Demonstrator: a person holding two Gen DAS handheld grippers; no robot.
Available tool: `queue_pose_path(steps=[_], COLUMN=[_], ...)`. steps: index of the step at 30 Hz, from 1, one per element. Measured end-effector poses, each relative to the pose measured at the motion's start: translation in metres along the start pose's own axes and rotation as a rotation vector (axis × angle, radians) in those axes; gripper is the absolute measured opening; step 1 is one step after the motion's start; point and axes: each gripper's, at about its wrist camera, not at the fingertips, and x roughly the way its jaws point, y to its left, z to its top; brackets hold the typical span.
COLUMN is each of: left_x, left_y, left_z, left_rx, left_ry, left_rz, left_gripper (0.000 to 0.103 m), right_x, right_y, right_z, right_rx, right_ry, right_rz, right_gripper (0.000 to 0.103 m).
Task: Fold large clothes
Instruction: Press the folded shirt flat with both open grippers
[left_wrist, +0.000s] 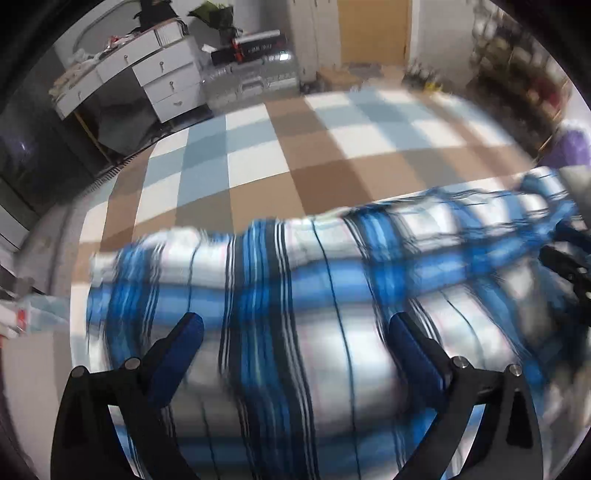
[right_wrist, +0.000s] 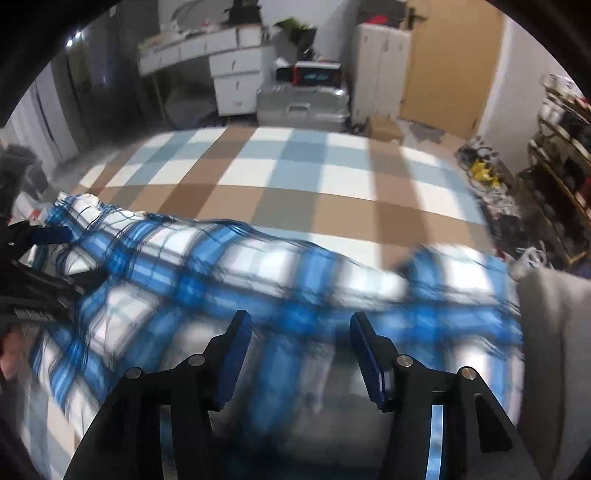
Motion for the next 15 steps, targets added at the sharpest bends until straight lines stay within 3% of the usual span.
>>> queue_pose_path(steps=[4,6,8,11,12,15], left_x=[-0.019,-0.007,0.013,0.013,0.01,-0.014], left_y=[-0.015,-0.032,-0.038,-0.02,-0.015,-0.005], left_z=[-0.034,-0.044,-0.054,-0.059,-0.058,-0.059], left_rx=[0.01,0.081,0.135,0.036,0.015,-0.016], left_ry=[-0.021,0.002,0.041,0.044,0.054,0.005], left_rz=[-0.12,-0.044,0.01,-0.053,-0.05,-0.052], left_gripper=[0.099,0.099,0.1,0.1,0.1,0.1], right_x=[-0.038,-0.044,-0.029,-0.017,-0.021,-0.055], right_y=[0.003,0.022,0.025,-0.002,-0.008,-0.019], right_z=[-0.041,-0.059,-0.076,-0.079,-0.078,-0.081], right_rx=[-0.015,-0.121,-0.156,-0.026,0.001,0.067], right_ry=[-0.036,-0.06,-0.023,0.02,0.017,-0.068], right_rz=[0.165,0.101,0.019,0.085,0.064,0.091], right_gripper=[0.056,0.054,0.054,0.053,0.051,0.052])
